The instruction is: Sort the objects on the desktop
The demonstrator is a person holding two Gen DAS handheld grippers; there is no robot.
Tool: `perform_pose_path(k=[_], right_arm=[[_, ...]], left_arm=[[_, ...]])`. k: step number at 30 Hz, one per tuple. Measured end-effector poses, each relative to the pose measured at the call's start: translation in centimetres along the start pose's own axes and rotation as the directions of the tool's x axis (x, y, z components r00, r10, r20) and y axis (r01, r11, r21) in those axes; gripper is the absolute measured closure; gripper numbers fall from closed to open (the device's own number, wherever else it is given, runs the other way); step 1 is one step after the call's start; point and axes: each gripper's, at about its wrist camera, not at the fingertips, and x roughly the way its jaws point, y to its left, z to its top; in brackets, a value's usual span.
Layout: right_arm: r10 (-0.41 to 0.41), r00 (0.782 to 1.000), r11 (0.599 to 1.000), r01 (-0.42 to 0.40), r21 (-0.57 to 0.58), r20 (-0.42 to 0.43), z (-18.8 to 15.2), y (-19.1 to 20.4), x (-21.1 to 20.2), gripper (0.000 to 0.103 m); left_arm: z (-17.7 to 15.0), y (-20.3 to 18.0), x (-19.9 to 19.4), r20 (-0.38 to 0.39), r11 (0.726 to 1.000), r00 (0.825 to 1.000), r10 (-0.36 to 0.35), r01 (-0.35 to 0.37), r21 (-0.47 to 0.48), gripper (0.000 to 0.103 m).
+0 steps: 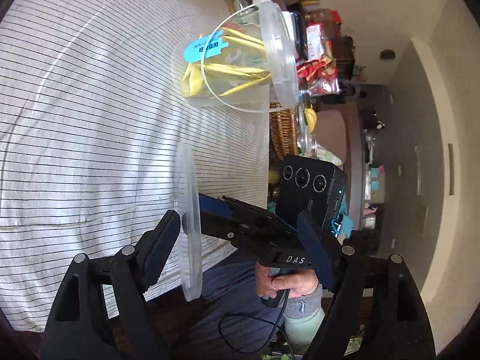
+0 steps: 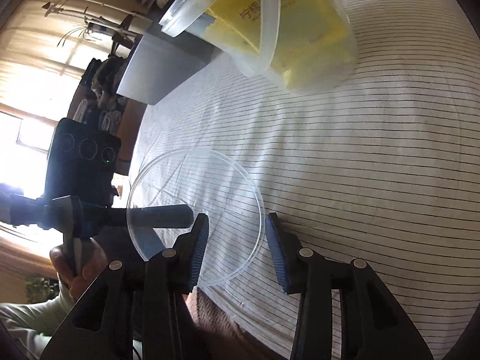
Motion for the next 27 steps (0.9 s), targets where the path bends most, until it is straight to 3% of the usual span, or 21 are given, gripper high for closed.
perform_pose_path(k=[1,3,5,6,8,10,11,12,14,16,17,18,19,20,22,27], right_arm=[[-0.004,1.0,1.0,0.004,0.003,0.002,0.0,-0.2,-0.1,0.067],[-0.011,1.0,1.0,0.01,0.005,0.006,-0.3,-0.3,-0.4,0.067],[-0.011,1.0,1.0,0.011,0.016,0.011,-0.4,-0.3,-0.5,0.066],[-0.009,1.0,1.0,0.009,0.025,0.013,-0.5,-0.6,-0.8,0.066],[-0.001,1.0,0.998,0.0,0.057,0.026,-0.6,-1.0,-1.4,0.06],[0.035,0.998,0.992,-0.041,0.116,0.055,-1.0,-1.8,-2.2,0.046],[0.059,0.996,0.986,-0.07,0.153,0.074,-1.2,-2.3,-2.6,0.042],[0.088,0.992,0.977,-0.104,0.186,0.095,-1.5,-2.8,-3.0,0.035],[0.149,0.98,0.955,-0.178,0.235,0.136,-1.6,-3.3,-3.5,0.032],[0.226,0.956,0.931,-0.268,0.248,0.184,-1.3,-3.1,-4.0,0.033],[0.257,0.942,0.92,-0.307,0.244,0.217,-1.2,-2.9,-4.6,0.035],[0.285,0.926,0.911,-0.342,0.232,0.246,-1.2,-2.6,-5.2,0.049],[0.305,0.912,0.905,-0.367,0.214,0.273,-1.0,-2.2,-5.9,0.07],[0.317,0.903,0.905,-0.38,0.193,0.291,-0.7,-1.5,-6.4,0.075],[0.311,0.894,0.917,-0.371,0.145,0.323,0.0,-0.3,-7.8,0.081],[0.272,0.883,0.946,-0.318,0.06,0.382,3.7,2.0,-10.8,0.082]], left_arm=[[0.2,0.1,0.0,0.008,1.0,0.999,0.031,-0.031,-0.003,0.037],[0.5,0.7,0.0,0.012,0.993,0.993,0.121,-0.121,-0.003,0.071],[0.7,2.0,0.4,0.015,0.983,0.983,0.182,-0.182,-0.022,0.096],[0.8,2.8,0.4,0.016,0.981,0.982,0.188,-0.187,-0.041,0.098],[0.7,4.1,0.0,0.028,0.988,0.991,0.131,-0.128,-0.09,0.098],[0.5,4.4,-0.4,0.057,0.992,0.997,0.06,-0.053,-0.112,0.099],[0.4,4.5,-0.5,0.069,0.992,0.998,-0.008,0.017,-0.123,0.099],[0.3,4.4,-0.7,0.084,0.988,0.995,-0.057,0.068,-0.137,0.099],[0.2,3.8,-0.4,0.093,0.97,0.978,-0.189,0.201,-0.14,0.098],[0.0,2.9,0.1,0.09,0.959,0.967,-0.238,0.249,-0.134,0.098],[0.0,2.4,0.3,0.088,0.954,0.962,-0.259,0.269,-0.13,0.099],[0.0,1.9,0.5,0.085,0.952,0.959,-0.27,0.279,-0.125,0.099],[0.3,1.3,0.6,0.081,0.953,0.958,-0.274,0.282,-0.113,0.098],[0.8,0.6,0.4,0.079,0.958,0.961,-0.266,0.273,-0.092,0.099],[1.9,-1.4,0.4,0.069,0.965,0.964,-0.256,0.259,-0.044,0.099],[6.8,-7.8,0.9,0.054,0.983,0.986,-0.156,0.149,0.109,0.097]])
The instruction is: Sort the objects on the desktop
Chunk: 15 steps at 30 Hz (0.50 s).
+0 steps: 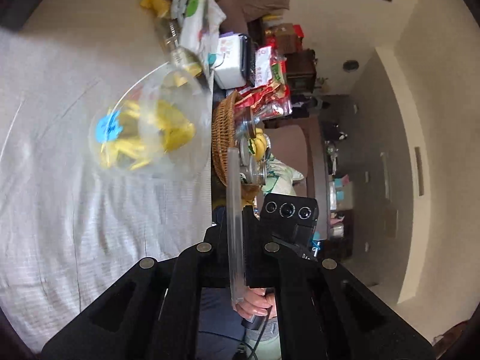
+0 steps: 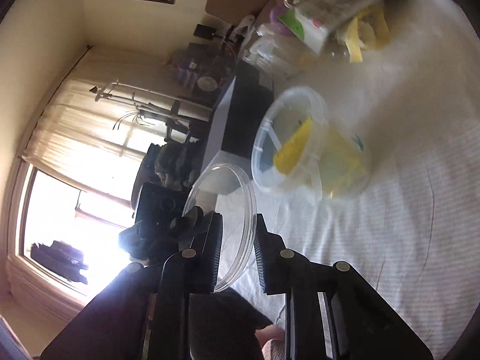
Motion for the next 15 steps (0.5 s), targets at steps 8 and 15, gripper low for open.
perform_pose_path(k=[8,15], right_arm=[[-0.074,0.994,0.995,0.079,-0.06,0.084,6.4,-0.3,0.7,0.085],[-0.138,0.99,0.985,0.141,-0.095,0.041,6.7,-2.1,1.6,0.086]], left_arm=[[4.8,-3.2,1.7,0.012,0.935,0.949,0.314,-0.312,0.169,0.035],[4.4,-3.4,0.1,0.033,0.857,0.892,0.45,-0.442,0.263,0.034]])
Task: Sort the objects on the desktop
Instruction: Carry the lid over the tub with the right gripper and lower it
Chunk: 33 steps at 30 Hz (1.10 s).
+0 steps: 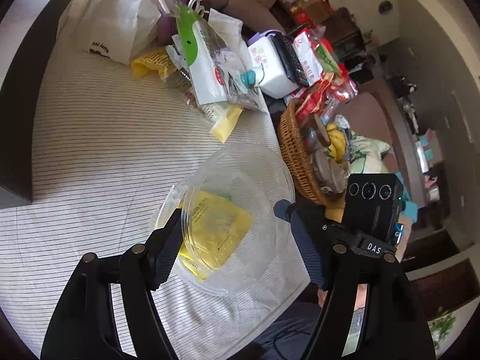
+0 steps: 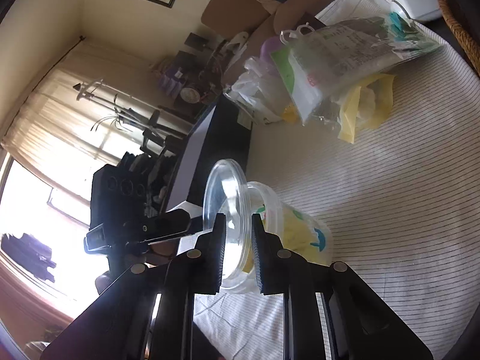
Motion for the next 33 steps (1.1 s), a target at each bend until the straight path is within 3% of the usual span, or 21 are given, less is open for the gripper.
perform_pose_path(k=[9,17,22,33], right_arm=[[-0.071,0.997,0.996,0.07,-0.061,-0.011,-0.4,0.7,0.7,0.086],[-0.033,0.999,0.999,0.033,-0.005,-0.013,-0.4,0.7,0.3,0.086],[-0.08,0.997,0.997,0.08,-0.012,-0.014,-0.7,0.6,0.0,0.086],[-0.151,0.989,0.984,0.151,-0.093,0.002,-0.9,1.8,0.0,0.086]], left_arm=[[0.2,-1.5,-1.8,0.014,1.0,1.0,-0.005,0.005,0.02,0.03],[-0.2,-2.3,-0.5,-0.047,0.991,0.993,0.108,-0.104,0.08,0.028],[-0.2,-2.4,0.5,-0.057,0.965,0.97,0.238,-0.23,0.125,0.028],[0.4,0.1,-2.3,0.038,0.983,0.982,0.185,-0.186,0.011,0.025]])
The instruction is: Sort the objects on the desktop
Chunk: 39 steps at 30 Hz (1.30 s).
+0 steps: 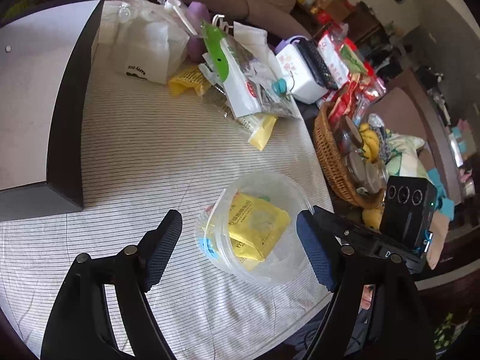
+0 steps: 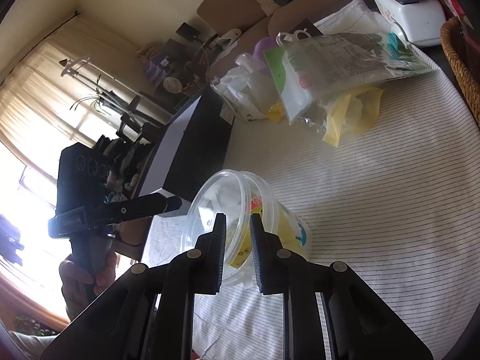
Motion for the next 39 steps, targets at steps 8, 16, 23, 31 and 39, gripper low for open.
perform_pose_path(k=[8,16,23,31,39], right_arm=[[-0.082,0.997,0.997,0.082,-0.001,0.018,0.2,-0.6,-0.6,0.086],[0.089,0.994,0.98,-0.1,0.169,0.069,0.2,-2.7,-1.2,0.085],[0.139,0.989,0.962,-0.147,0.23,0.052,0.0,-3.2,-0.8,0.081],[-0.018,0.996,0.998,0.013,0.06,0.093,0.8,-0.4,-1.7,0.076],[-0.246,0.968,0.959,0.25,-0.131,0.047,-0.1,1.3,1.3,0.062]], left_arm=[[-0.3,-1.0,2.0,-0.038,1.0,0.999,-0.017,0.017,-0.002,0.025],[-0.1,-3.1,2.1,-0.041,0.999,0.999,0.026,-0.024,0.045,0.025],[-0.3,-4.0,2.7,-0.047,0.997,0.998,0.05,-0.048,0.056,0.024],[0.0,-3.4,0.6,0.027,0.998,0.999,0.032,-0.033,0.044,0.024],[-1.9,-3.0,3.8,0.033,0.941,0.958,0.286,-0.287,0.18,0.022]])
